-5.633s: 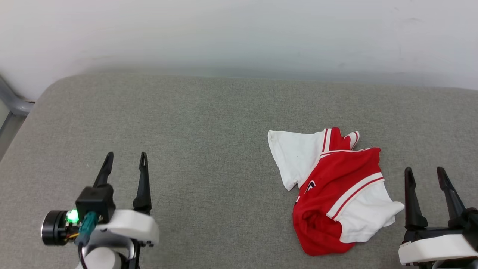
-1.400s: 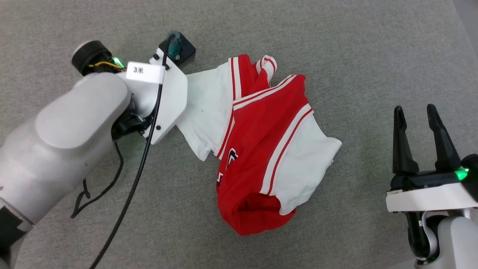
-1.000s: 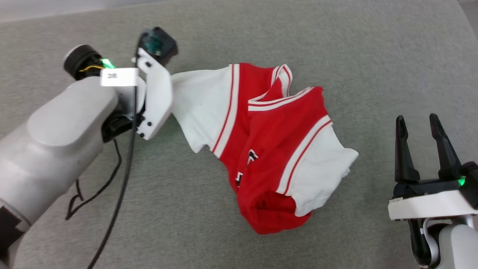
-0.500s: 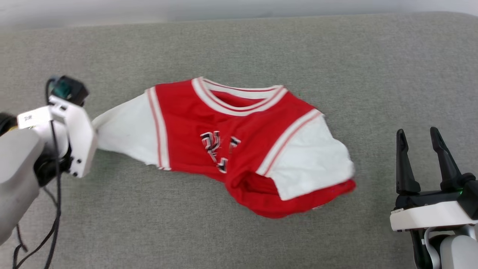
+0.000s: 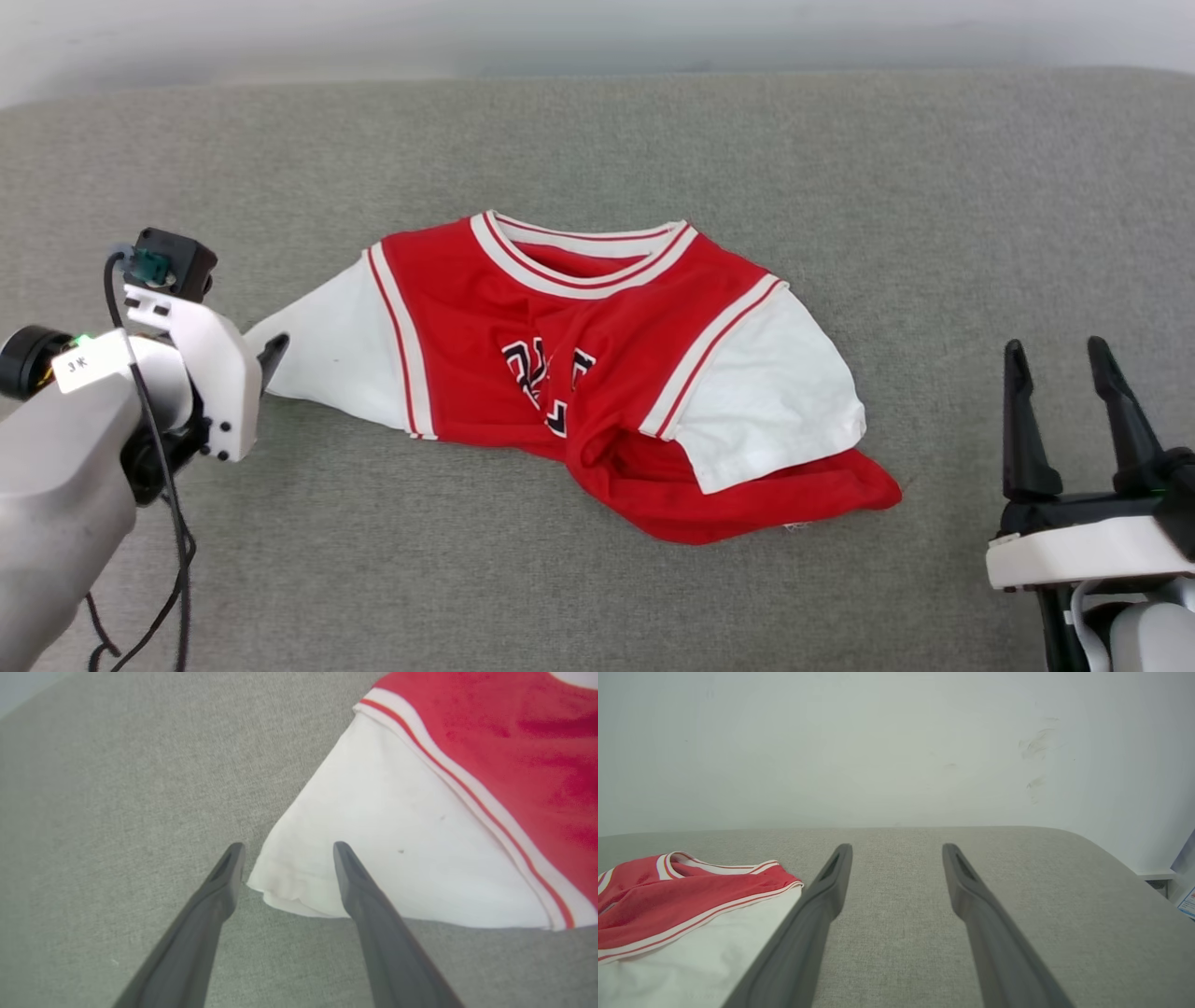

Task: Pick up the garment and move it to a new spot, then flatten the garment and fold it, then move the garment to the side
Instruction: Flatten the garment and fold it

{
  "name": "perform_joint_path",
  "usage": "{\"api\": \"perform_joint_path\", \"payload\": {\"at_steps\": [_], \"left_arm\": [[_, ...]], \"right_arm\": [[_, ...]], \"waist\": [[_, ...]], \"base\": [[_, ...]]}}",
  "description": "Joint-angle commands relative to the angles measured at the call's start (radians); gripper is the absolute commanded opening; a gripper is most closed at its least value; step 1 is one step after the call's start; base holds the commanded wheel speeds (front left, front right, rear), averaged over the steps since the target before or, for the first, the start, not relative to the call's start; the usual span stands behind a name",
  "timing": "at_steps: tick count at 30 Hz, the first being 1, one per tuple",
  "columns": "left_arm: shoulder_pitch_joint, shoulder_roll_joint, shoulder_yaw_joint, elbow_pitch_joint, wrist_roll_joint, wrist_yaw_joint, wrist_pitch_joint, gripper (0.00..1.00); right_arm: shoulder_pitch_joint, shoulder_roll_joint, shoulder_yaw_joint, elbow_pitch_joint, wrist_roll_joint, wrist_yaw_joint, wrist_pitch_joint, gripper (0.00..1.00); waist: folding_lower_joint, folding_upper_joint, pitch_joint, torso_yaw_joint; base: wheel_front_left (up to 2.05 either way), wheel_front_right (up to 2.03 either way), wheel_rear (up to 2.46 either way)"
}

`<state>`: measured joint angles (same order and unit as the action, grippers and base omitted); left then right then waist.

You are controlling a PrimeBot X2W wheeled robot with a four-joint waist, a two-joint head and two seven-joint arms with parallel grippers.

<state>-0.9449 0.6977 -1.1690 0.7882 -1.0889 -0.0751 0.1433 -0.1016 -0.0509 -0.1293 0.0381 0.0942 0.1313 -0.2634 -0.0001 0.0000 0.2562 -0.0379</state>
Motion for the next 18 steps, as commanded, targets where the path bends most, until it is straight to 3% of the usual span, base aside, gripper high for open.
{"api": "perform_joint_path", "payload": {"at_steps": [1,9,14,18], "left_arm": [[0.015,-0.008,0.006,0.004,0.019,0.016,-0.057,1.00],[0.071,-0.039,0.059,-0.036,0.063,0.127,-0.357,1.00],[0.137,-0.040,0.138,-0.124,0.094,0.216,-0.408,1.00],[0.228,-0.034,0.278,-0.276,0.194,0.304,-0.410,1.00]], "right_arm": [[0.004,0.001,-0.009,-0.004,-0.002,-0.001,-0.002,1.00],[-0.049,0.002,-0.054,-0.045,-0.059,-0.001,-0.002,1.00],[-0.121,-0.043,-0.026,-0.040,-0.081,-0.001,-0.002,1.00],[-0.196,-0.123,0.036,0.015,-0.059,-0.001,-0.002,1.00]], "waist": [[0.0001,0.0000,-0.023,0.016],[0.0001,0.0000,-0.081,0.067],[0.0001,0.0000,-0.101,0.098],[0.0001,0.0000,-0.107,0.127]], "base": [[0.00,0.00,0.00],[0.00,0.00,0.00],[0.00,0.00,0.00],[0.00,0.00,0.00]]}}
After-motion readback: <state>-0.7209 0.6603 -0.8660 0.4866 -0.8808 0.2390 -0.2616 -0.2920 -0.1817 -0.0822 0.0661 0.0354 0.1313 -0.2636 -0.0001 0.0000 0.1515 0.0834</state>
